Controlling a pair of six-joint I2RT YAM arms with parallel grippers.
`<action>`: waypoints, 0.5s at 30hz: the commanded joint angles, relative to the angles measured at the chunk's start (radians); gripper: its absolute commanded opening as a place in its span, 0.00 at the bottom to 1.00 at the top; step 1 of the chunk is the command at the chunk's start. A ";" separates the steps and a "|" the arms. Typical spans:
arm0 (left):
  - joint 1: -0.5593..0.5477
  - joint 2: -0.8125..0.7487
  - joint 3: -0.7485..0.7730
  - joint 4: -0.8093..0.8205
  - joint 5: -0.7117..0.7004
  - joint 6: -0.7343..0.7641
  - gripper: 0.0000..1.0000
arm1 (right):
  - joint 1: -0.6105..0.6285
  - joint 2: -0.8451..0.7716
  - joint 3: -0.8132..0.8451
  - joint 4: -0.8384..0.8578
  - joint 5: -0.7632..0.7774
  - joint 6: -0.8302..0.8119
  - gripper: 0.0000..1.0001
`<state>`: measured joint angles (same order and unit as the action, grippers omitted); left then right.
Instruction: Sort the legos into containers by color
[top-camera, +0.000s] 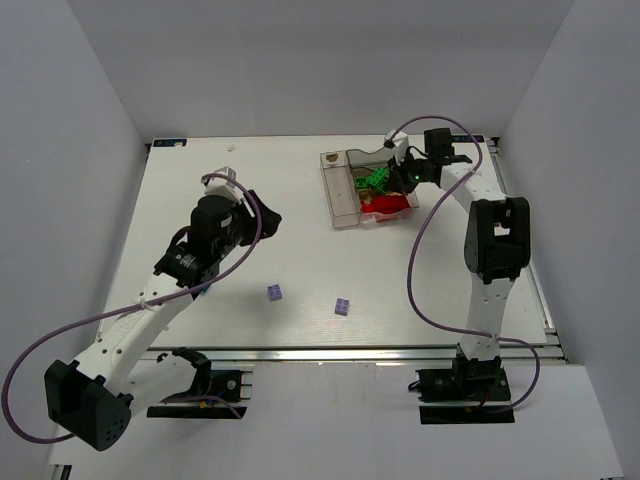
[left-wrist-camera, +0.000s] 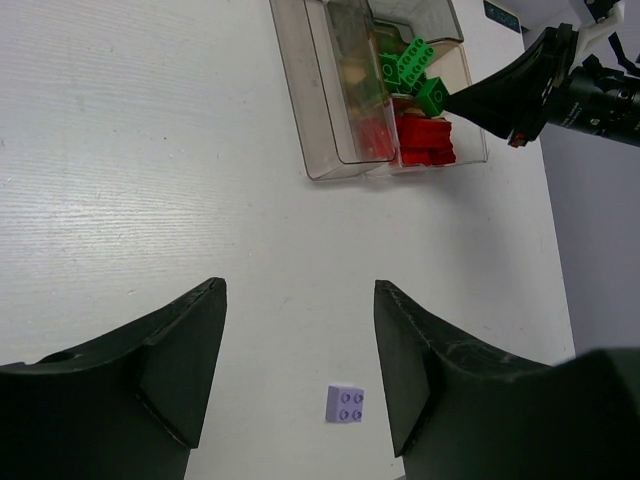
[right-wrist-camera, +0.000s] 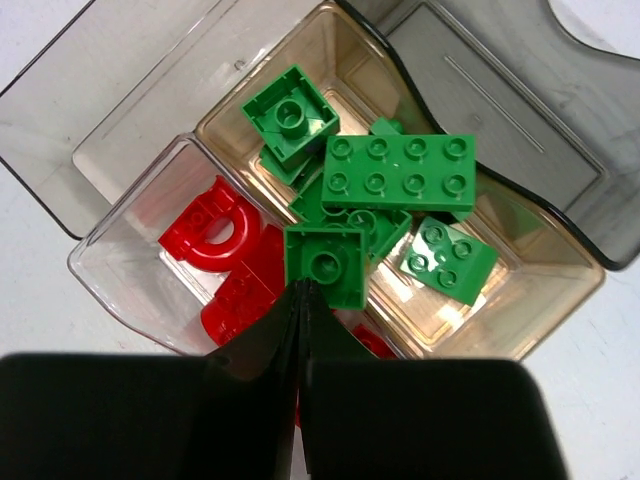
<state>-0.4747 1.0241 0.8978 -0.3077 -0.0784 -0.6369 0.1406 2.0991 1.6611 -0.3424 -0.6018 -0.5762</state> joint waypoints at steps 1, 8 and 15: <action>-0.001 -0.039 -0.014 -0.022 -0.026 -0.014 0.70 | 0.014 0.010 0.048 -0.013 0.000 -0.025 0.00; -0.001 -0.059 -0.023 -0.034 -0.040 -0.026 0.71 | 0.020 0.042 0.072 -0.001 0.052 -0.011 0.00; -0.001 -0.061 -0.014 -0.048 -0.049 -0.026 0.71 | 0.022 0.065 0.095 0.032 0.117 0.015 0.00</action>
<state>-0.4747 0.9928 0.8745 -0.3439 -0.1066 -0.6559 0.1646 2.1487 1.7145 -0.3378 -0.5407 -0.5720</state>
